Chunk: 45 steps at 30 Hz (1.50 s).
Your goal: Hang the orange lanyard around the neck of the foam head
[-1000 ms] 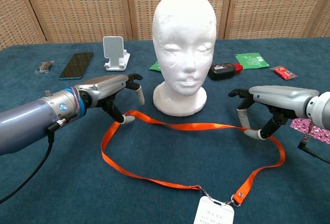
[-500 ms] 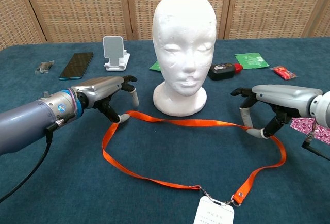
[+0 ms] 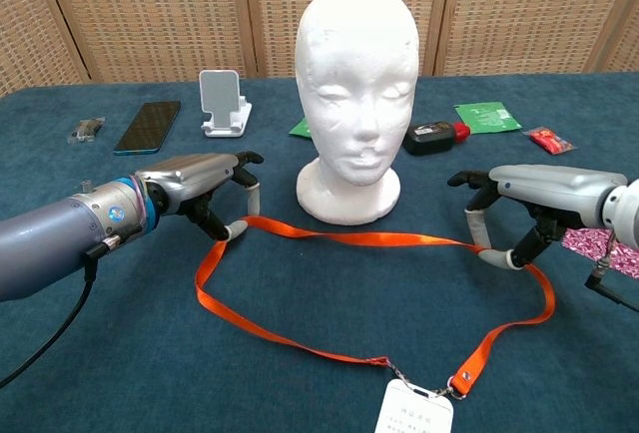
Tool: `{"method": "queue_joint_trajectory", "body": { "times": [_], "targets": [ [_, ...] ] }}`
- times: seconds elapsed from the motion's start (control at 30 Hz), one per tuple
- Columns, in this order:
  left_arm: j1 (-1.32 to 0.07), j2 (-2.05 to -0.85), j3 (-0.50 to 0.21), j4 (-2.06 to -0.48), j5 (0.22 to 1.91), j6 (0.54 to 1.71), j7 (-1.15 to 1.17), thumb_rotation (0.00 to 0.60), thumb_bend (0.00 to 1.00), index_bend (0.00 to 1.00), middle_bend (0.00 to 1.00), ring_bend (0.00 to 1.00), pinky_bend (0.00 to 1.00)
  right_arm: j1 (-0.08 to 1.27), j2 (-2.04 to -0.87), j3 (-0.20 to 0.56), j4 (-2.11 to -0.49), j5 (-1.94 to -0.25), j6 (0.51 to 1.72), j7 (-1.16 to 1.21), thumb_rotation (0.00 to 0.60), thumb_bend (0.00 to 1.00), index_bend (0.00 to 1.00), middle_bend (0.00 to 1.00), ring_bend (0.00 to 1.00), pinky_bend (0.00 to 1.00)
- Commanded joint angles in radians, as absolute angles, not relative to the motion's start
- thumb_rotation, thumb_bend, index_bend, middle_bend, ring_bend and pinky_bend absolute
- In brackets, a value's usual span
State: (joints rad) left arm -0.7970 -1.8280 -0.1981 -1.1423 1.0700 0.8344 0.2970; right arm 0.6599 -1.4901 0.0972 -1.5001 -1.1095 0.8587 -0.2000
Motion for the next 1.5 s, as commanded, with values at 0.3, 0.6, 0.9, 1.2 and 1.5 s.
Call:
{"method": "queue_joint_trajectory", "body": {
  "times": [0.3, 0.6, 0.9, 1.2, 1.5],
  "targets": [
    [-0.798, -1.832, -0.193, -1.143, 1.066, 0.831, 0.297, 0.6, 0.45, 0.55, 0.0, 0.0, 0.0, 0.662, -1.487, 0.101, -1.513, -1.104, 0.863, -0.21, 0.6, 0.67, 0.79, 0.07, 0.0, 0.0],
    [-0.786, -1.81, -0.184, -1.178, 1.097, 0.851, 0.268, 0.6, 0.46, 0.64, 0.0, 0.0, 0.0, 0.662, -1.481, 0.098, -1.53, -1.111, 0.865, -0.214, 0.6, 0.67, 0.79, 0.07, 0.0, 0.0],
    [-0.744, -1.749, -0.126, -1.238, 1.231, 0.931, 0.204, 0.6, 0.46, 0.66, 0.0, 0.0, 0.0, 0.661, -1.466, 0.088, -1.563, -1.177, 0.876, -0.191, 0.6, 0.67, 0.8, 0.08, 0.0, 0.0],
    [-0.691, -1.702, -0.059, -1.229, 1.424, 1.073, 0.051, 0.6, 0.46, 0.67, 0.0, 0.0, 0.0, 0.655, -1.434, 0.078, -1.604, -1.255, 0.902, -0.168, 0.6, 0.67, 0.8, 0.08, 0.0, 0.0],
    [-0.673, -1.641, -0.022, -1.236, 1.586, 1.211, -0.065, 0.6, 0.46, 0.68, 0.0, 0.0, 0.0, 0.633, -1.361, 0.063, -1.699, -1.315, 0.944, -0.165, 0.6, 0.67, 0.8, 0.08, 0.0, 0.0]
  ]
}}
